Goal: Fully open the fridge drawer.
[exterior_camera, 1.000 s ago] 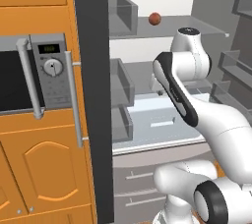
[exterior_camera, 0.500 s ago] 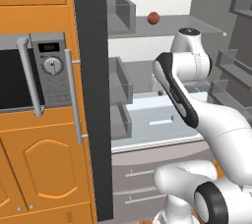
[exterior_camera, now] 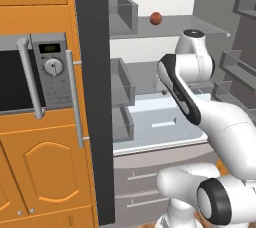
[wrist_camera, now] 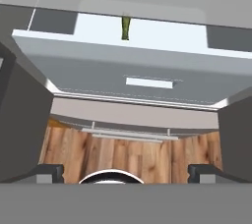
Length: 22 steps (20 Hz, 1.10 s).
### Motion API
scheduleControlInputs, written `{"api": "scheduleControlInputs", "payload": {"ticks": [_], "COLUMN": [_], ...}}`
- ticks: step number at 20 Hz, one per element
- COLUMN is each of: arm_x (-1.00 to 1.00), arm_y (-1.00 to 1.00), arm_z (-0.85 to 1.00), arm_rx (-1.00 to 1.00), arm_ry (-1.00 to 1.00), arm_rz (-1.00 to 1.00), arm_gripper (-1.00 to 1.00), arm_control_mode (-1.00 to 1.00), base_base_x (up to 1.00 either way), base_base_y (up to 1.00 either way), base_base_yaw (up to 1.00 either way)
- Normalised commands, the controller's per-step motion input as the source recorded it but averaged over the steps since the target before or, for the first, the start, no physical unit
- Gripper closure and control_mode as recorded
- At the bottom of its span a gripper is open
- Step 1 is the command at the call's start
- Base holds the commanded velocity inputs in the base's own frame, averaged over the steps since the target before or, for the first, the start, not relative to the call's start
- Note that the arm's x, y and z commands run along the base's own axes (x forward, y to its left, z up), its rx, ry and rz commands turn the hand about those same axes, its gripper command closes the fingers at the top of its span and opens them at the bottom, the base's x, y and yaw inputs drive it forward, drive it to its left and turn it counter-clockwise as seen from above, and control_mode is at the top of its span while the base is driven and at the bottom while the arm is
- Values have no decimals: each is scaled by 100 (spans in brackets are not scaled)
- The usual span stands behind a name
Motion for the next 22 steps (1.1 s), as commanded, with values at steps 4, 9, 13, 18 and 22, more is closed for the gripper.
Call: {"api": "scheduleControlInputs", "payload": {"ticks": [4, 9, 13, 18, 22], "arm_x": [52, 50, 40, 29, 23], "arm_y": [-21, -11, -13, 0, 0], "arm_z": [-18, -23, -37, -38, -15], "arm_rx": [0, 0, 0, 2, 6], "arm_ry": [-3, -5, -2, 0, 0], "arm_rz": [0, 0, 0, -2, -7], "arm_gripper": [-100, -100, -100, -100, -100], "arm_control_mode": [-100, -100, -100, -100, -100], "base_base_x": [0, 0, 0, 0, 0], "base_base_y": [0, 0, 0, 0, 0], "base_base_yaw": [0, 0, 0, 0, 0]}}
